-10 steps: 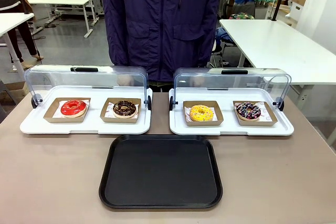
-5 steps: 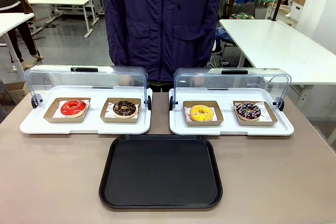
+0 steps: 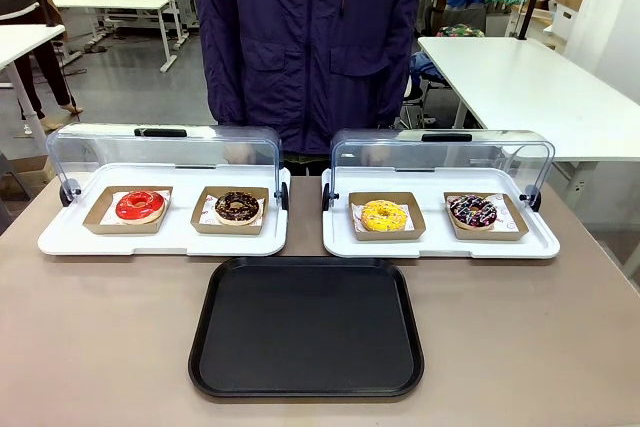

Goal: Move the third donut from the left to the tray.
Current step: Pick up the Paper togo box containing the Donut indicated by the person and place it on the Handle tray.

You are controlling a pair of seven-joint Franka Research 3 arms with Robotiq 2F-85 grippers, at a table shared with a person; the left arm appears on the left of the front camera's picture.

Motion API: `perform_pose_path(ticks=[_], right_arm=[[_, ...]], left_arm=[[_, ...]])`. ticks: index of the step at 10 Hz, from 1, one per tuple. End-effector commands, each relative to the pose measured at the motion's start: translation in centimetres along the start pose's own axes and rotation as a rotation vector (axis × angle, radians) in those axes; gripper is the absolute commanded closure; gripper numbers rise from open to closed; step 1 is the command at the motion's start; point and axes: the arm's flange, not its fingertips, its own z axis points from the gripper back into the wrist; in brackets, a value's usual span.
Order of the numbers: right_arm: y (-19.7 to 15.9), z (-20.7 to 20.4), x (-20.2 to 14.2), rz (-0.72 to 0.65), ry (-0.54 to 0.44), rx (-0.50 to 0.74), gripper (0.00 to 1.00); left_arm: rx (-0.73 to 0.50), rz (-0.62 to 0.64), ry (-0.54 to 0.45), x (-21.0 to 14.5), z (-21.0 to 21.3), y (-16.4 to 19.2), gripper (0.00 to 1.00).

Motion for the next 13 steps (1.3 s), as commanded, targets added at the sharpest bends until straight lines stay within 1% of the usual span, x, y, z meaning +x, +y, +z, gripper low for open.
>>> perform_pose_path(ticks=[1,13], right_arm=[[-0.1,-0.07,0.3,0.023,-0.023,-0.002,0.0],[-0.1,-0.07,0.3,0.023,-0.023,-0.002,0.0]], left_arm=[[-0.007,-0.008,0.0,0.1,0.1,-0.13,0.0],[-0.007,-0.008,0.0,0.1,0.1,-0.13,0.0]])
